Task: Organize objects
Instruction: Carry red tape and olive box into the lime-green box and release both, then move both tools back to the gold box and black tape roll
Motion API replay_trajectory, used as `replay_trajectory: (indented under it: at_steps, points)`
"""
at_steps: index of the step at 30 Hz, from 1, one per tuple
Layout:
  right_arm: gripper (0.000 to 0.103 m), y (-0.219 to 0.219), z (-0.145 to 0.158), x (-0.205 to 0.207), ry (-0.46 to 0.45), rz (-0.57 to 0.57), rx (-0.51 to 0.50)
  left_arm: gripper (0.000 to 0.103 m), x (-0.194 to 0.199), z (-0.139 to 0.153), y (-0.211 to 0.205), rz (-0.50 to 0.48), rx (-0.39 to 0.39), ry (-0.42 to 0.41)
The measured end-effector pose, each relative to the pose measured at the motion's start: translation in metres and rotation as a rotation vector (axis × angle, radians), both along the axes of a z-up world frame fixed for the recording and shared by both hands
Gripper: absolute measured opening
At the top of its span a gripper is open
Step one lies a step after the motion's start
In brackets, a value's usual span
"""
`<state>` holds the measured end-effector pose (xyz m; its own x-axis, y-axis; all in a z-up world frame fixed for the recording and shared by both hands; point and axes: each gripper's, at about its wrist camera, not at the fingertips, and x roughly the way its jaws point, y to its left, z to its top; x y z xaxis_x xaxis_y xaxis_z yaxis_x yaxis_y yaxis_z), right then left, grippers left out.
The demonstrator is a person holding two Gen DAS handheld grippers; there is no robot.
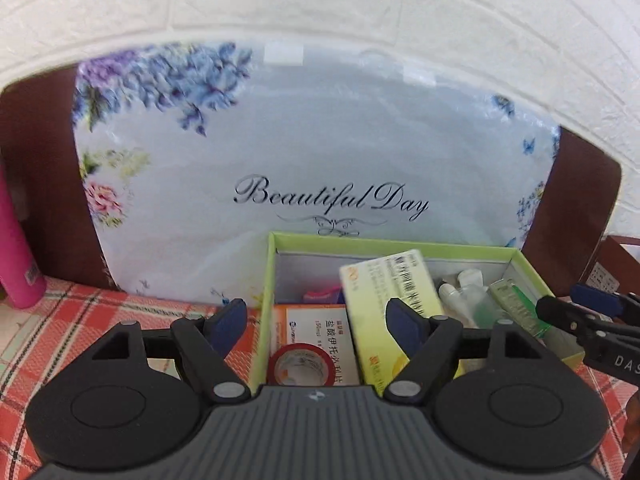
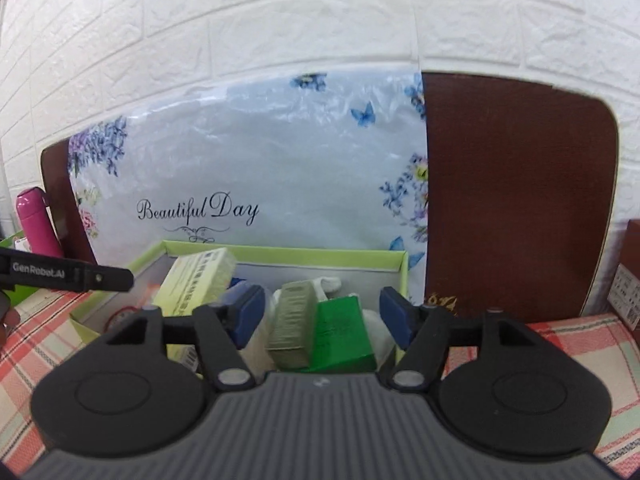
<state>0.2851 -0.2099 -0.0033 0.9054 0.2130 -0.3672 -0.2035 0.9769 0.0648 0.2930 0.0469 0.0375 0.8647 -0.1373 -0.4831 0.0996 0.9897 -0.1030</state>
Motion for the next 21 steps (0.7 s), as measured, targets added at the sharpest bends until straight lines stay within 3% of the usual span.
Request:
replay_trajectory:
  at_steps: [6, 11, 15, 21]
  points:
    - [0.101, -0.002, -0.004, -0.023, 0.006, 0.002, -0.018, 0.080, -0.020, 0.006, 0.001, 0.010, -0.025, -0.007]
    - [0.103, -0.008, 0.016, -0.050, -0.018, -0.020, 0.008, 0.082, -0.048, 0.023, -0.009, 0.023, -0.021, -0.010]
    - [0.103, -0.016, 0.035, -0.085, -0.053, -0.034, 0.030, 0.093, -0.085, 0.036, -0.021, 0.054, 0.020, -0.010]
    - [0.103, -0.025, 0.039, -0.139, -0.046, -0.020, 0.061, 0.099, -0.142, 0.032, -0.042, 0.054, 0.047, -0.013]
